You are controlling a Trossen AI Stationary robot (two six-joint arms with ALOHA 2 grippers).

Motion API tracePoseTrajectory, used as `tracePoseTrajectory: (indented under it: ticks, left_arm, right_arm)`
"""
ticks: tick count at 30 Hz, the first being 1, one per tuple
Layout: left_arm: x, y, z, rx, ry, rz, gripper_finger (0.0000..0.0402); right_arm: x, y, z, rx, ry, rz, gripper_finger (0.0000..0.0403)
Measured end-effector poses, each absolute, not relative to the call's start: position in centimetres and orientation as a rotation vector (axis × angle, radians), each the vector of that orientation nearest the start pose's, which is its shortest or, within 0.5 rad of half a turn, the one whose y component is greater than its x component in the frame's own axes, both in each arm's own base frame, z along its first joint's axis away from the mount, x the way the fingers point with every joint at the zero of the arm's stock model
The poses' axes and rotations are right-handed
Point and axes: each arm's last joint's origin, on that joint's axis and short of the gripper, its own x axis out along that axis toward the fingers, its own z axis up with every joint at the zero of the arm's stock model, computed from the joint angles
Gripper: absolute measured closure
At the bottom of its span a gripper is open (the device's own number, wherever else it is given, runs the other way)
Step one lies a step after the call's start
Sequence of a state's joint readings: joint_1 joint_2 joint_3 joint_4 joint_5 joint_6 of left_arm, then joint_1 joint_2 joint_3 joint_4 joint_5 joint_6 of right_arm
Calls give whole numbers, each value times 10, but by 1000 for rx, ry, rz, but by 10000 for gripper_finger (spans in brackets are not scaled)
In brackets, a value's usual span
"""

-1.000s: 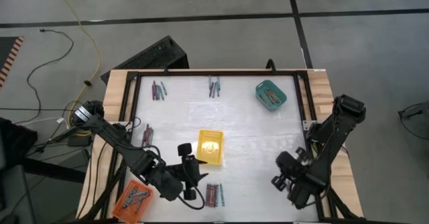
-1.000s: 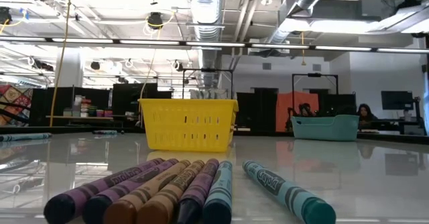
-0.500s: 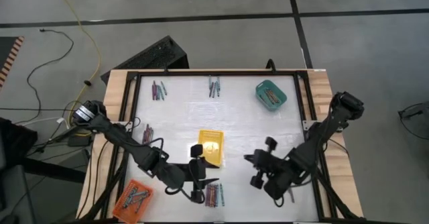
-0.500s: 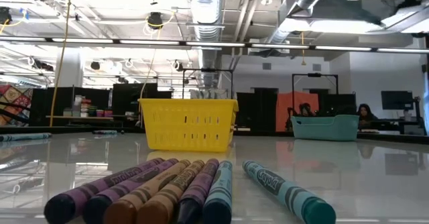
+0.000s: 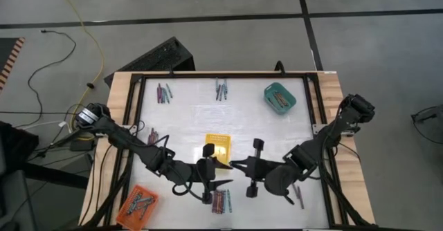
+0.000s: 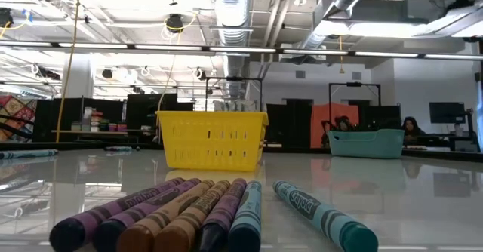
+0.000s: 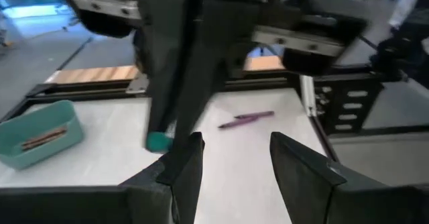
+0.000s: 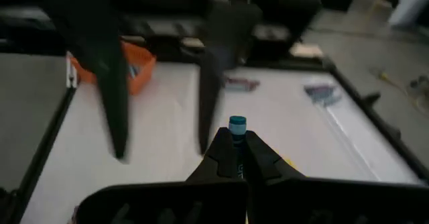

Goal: Sort crayons
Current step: Put the light blue crayon into the orange basket

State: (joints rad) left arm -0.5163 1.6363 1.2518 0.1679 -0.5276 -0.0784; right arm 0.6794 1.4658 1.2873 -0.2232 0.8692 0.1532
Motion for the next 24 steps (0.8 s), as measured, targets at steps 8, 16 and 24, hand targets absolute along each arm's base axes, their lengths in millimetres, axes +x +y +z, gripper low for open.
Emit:
tracePoseTrajectory:
  ticks: [8, 16, 24]
  left_arm:
    - [332, -173, 317, 58, 157, 62, 237]
    - [316, -173, 329, 102, 154, 177, 237]
    - [323, -164, 336, 67, 103, 144, 237]
  right_arm:
    - [262, 187, 363, -206, 190, -242, 403]
    - [251, 186, 380, -218, 121, -230, 403]
    - [254, 190, 391, -237, 28, -136, 403]
